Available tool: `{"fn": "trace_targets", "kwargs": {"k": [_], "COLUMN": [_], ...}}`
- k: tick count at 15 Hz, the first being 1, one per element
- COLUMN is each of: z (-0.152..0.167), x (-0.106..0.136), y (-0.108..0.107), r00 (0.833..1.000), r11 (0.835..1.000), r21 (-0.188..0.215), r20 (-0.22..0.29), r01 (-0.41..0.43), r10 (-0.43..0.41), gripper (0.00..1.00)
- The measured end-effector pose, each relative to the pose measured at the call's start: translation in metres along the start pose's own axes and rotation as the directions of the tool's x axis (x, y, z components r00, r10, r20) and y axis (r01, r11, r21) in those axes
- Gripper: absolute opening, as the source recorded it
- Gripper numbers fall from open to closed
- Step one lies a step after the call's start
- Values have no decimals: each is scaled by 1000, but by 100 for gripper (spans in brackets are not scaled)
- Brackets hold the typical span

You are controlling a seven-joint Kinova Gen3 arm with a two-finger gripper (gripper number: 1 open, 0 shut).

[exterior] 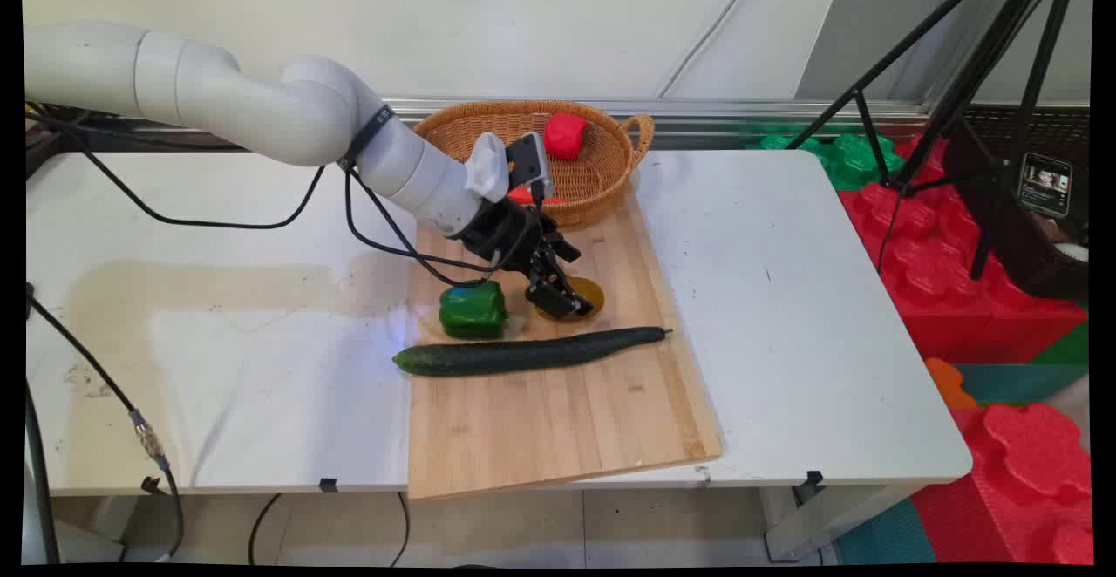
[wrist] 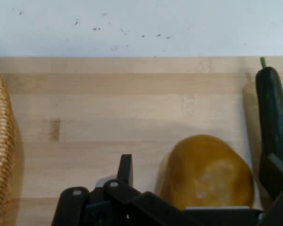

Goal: Pick up the cucumber from the cutting board

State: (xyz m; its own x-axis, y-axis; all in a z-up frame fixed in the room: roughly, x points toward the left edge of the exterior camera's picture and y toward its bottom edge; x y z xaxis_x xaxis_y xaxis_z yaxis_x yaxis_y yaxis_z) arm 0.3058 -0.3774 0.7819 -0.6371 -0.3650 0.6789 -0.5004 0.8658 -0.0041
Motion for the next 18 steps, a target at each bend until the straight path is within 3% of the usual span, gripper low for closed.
{"fn": "trace_targets", "kwargs": {"k": [8, 18], "z": [-35, -102], "x": [-1, -22], "y": [0, 10], "r00": [999, 996], "r11": [999, 996], "r21": [-5, -32], "r20": [-35, -48], "r01": [-33, -82], "r10": [33, 80], "gripper": [100, 100]}}
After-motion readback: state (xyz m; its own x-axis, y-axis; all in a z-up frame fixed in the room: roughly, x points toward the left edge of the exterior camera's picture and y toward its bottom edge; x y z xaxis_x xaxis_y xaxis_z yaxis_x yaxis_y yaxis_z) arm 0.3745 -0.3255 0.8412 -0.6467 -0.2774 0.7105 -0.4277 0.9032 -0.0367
